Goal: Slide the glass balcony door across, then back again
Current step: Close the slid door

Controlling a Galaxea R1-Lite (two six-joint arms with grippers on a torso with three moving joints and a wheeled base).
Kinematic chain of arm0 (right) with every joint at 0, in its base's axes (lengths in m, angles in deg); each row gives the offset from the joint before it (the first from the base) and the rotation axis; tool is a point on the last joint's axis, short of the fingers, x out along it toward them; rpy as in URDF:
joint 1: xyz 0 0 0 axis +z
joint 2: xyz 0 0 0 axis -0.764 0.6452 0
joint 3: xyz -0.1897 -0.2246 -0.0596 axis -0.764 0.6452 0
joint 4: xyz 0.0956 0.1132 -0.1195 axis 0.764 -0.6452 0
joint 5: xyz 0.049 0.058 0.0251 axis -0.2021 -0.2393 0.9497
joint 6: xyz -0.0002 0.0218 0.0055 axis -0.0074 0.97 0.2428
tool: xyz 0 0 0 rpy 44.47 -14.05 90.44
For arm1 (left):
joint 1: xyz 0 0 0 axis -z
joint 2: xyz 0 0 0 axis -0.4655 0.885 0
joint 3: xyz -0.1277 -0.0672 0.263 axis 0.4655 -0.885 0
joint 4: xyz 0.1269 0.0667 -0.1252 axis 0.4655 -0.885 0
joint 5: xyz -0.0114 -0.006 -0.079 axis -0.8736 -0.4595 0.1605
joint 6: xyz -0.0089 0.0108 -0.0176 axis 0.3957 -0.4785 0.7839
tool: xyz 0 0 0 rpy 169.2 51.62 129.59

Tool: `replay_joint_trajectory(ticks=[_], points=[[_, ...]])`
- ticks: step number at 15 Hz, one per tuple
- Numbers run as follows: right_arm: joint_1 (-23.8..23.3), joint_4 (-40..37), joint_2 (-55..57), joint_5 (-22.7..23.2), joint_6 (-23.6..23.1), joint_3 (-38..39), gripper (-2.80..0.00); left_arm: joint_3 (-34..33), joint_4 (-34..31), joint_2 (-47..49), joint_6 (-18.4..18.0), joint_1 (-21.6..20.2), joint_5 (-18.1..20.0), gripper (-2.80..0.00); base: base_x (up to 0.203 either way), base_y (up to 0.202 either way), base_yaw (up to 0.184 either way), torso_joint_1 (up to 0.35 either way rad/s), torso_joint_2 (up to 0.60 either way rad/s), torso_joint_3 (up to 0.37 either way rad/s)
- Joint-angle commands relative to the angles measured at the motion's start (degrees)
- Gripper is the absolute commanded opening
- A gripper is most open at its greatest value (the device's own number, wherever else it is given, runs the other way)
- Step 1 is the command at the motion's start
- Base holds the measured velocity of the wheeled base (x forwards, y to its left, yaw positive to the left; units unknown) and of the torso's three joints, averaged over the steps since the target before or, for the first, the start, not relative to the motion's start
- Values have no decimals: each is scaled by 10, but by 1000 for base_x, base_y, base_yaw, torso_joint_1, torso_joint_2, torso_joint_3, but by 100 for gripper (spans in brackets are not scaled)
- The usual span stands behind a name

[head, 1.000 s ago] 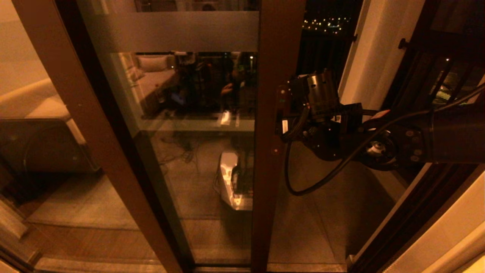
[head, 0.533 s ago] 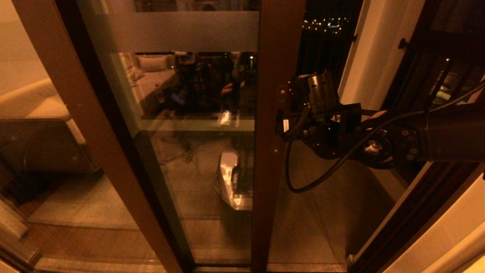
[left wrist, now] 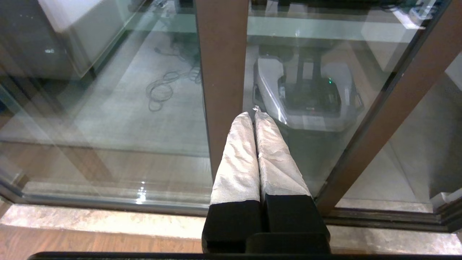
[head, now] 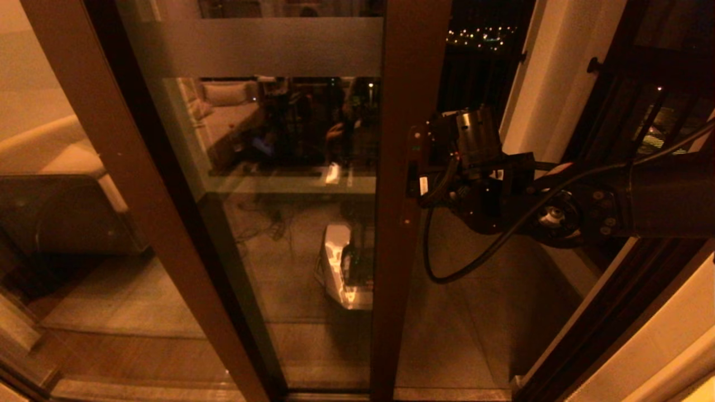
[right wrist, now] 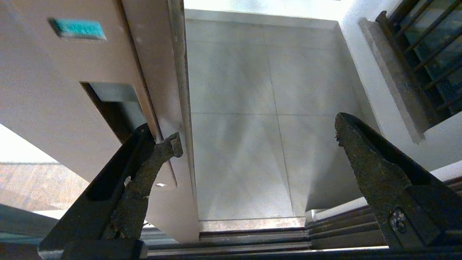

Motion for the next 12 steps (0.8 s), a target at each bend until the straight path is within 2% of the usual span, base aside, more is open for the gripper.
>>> replay_joint_trajectory(ticks=[1,12], points=[[-8,0,-3,-4,0,4,0,0,-1,0,0,0,-1,-280,0,0,0,0,0,0],[-22,0,-13,-4,-3,15,0,0,0,0,0,0,0,-280,0,0,0,0,0,0]])
